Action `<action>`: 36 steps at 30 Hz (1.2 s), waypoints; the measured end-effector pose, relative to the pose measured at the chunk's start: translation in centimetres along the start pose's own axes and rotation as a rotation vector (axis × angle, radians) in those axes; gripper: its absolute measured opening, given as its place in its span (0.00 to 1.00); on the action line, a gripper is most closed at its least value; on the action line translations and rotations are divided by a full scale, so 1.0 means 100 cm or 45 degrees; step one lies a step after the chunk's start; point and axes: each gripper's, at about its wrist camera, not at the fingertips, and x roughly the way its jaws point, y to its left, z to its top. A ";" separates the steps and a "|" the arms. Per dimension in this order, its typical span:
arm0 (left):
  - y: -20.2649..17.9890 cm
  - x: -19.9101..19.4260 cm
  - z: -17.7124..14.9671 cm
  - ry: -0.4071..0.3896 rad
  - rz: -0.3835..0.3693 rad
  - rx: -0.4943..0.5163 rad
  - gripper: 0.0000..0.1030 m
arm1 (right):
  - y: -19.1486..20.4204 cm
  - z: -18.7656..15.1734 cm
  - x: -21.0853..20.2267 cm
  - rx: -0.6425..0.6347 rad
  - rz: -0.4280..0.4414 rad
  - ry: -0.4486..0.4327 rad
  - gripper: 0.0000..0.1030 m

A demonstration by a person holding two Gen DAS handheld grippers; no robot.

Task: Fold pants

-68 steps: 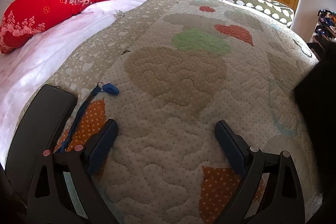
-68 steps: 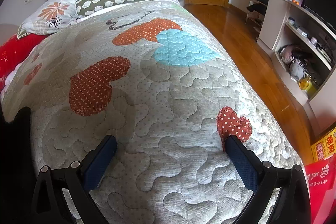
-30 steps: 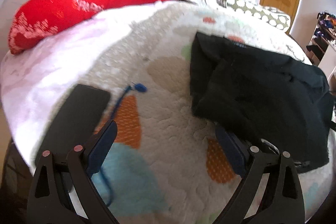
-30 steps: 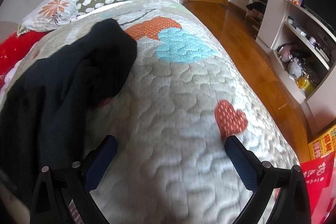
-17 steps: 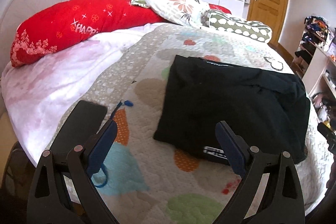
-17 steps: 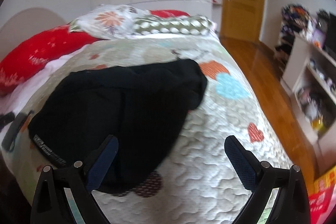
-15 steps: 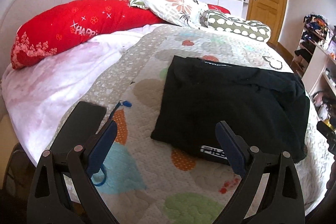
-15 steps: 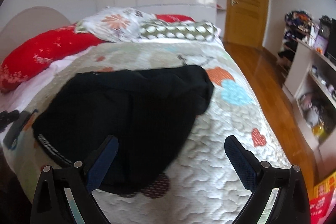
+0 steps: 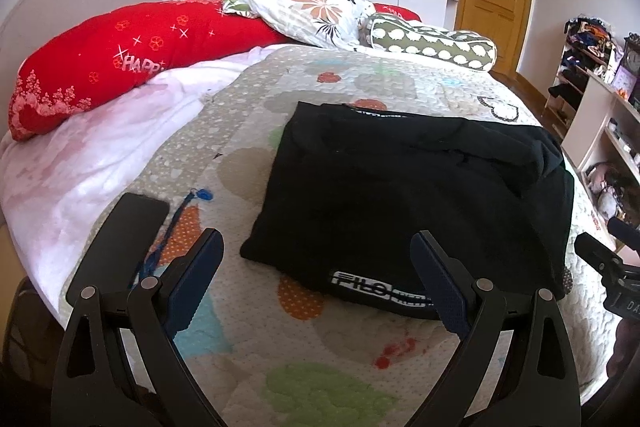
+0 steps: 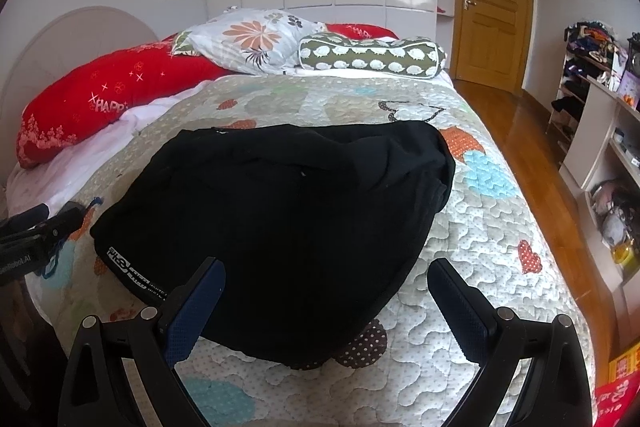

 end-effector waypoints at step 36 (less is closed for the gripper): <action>0.055 0.051 -0.024 0.211 -0.174 -0.368 0.92 | -0.069 -0.021 0.039 0.222 -0.026 0.107 0.98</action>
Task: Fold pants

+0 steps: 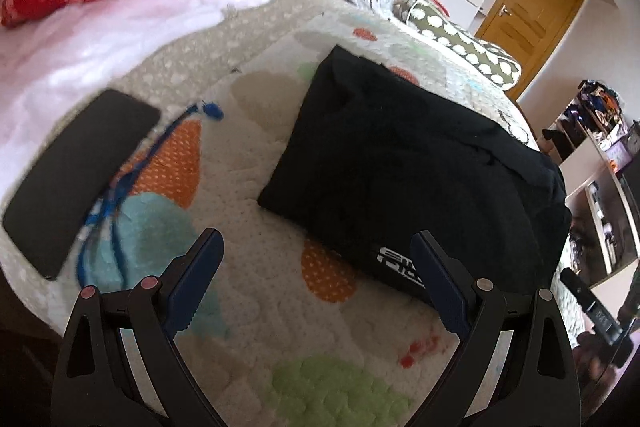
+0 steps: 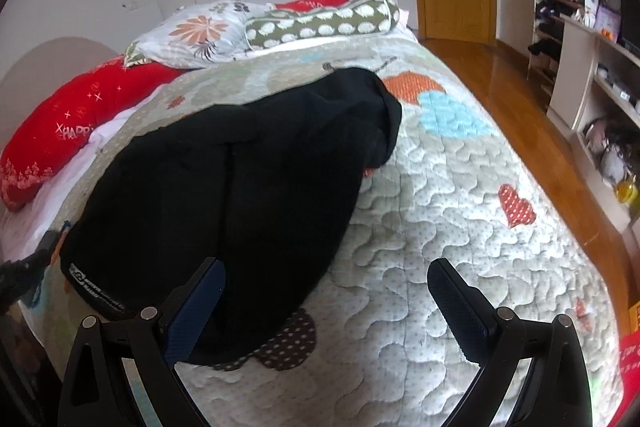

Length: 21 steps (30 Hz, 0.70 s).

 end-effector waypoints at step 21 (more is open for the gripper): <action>-0.030 0.010 0.031 0.019 -0.115 0.072 0.16 | -0.007 0.029 0.001 0.025 0.214 -0.079 0.03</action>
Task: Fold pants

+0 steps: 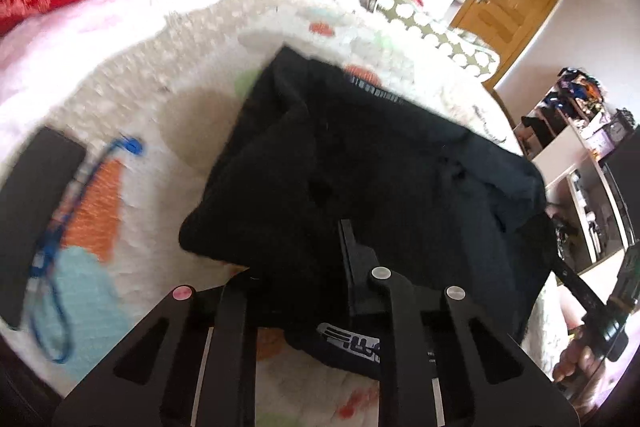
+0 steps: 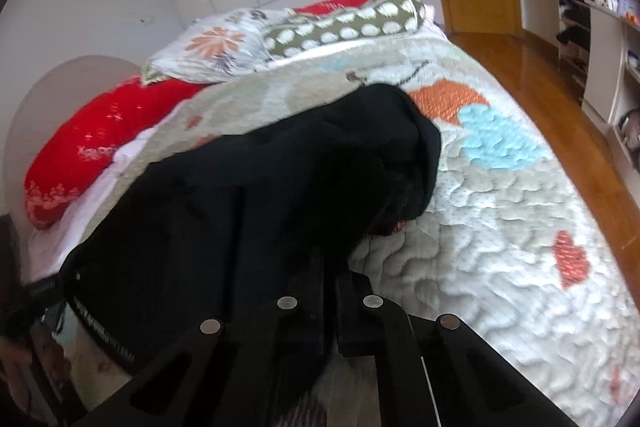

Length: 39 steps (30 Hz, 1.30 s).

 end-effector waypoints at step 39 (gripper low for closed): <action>0.053 -0.019 -0.026 0.052 0.095 -0.060 0.16 | -0.048 -0.079 -0.075 -0.131 -0.101 0.239 0.34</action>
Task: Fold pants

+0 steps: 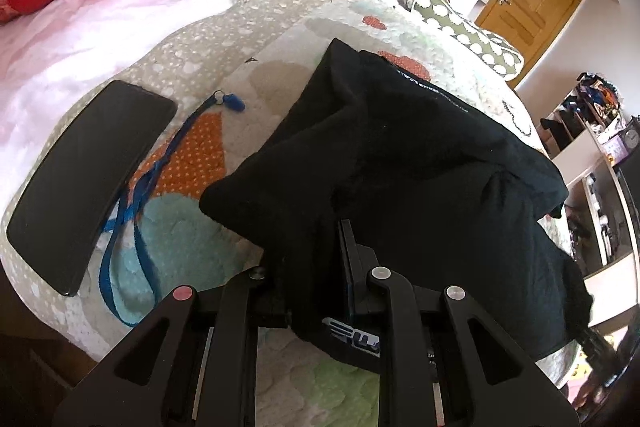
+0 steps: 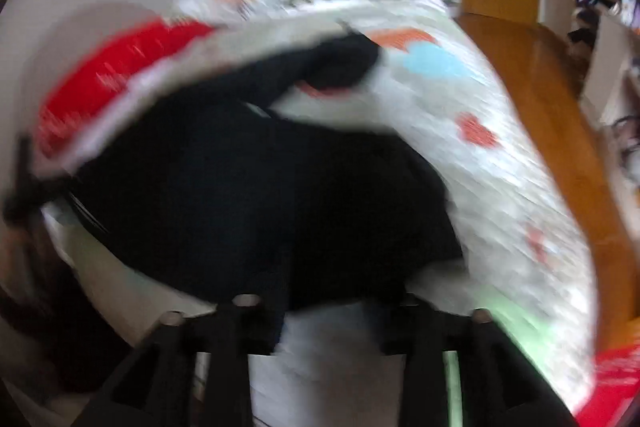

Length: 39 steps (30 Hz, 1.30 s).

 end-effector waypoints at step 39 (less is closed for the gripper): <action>0.003 -0.049 -0.014 -0.115 0.145 0.022 0.30 | -0.014 0.055 -0.007 0.140 -0.002 -0.248 0.35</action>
